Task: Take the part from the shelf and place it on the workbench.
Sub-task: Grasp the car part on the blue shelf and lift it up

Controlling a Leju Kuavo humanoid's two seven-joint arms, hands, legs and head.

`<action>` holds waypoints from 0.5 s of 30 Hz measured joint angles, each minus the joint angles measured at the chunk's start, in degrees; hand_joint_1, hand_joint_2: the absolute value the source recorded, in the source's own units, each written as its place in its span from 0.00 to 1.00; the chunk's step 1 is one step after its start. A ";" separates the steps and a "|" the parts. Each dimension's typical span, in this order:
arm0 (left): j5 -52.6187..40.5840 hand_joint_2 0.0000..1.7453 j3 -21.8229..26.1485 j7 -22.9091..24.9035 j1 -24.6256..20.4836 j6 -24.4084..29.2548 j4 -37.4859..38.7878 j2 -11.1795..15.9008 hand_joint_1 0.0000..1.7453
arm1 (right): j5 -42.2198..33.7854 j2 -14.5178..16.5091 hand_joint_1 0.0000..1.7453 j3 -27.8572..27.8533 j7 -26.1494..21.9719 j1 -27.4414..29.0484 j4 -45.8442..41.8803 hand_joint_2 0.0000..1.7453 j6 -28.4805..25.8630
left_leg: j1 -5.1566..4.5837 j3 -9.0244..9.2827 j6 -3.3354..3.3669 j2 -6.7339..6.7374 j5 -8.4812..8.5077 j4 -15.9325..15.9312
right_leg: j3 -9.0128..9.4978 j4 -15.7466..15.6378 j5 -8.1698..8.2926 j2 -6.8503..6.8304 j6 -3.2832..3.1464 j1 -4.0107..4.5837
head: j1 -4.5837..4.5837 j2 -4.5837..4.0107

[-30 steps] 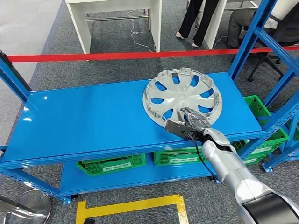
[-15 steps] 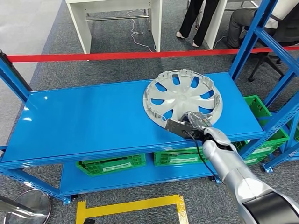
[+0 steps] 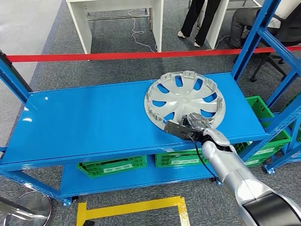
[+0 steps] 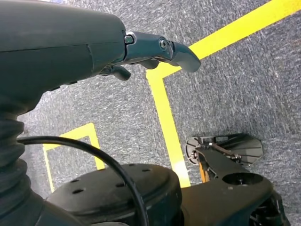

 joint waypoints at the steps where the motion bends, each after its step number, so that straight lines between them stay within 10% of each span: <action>1: 0.01 1.00 0.00 0.00 -0.01 -0.01 0.00 0.01 0.00 | -0.03 0.00 1.00 0.00 -0.02 0.00 0.00 1.00 -0.01 | 0.00 0.00 0.00 0.00 0.00 0.00 | 0.00 0.00 0.00 0.00 0.00 0.00 | 0.01 0.00; 15: 0.01 1.00 0.00 0.08 -0.05 0.09 0.00 0.16 0.00 | -0.01 -0.18 1.00 0.17 -0.41 0.27 0.02 1.00 -1.60 | 0.00 -0.01 0.00 0.00 0.00 0.00 | -0.01 0.00 0.00 0.00 0.00 0.00 | 0.00 0.00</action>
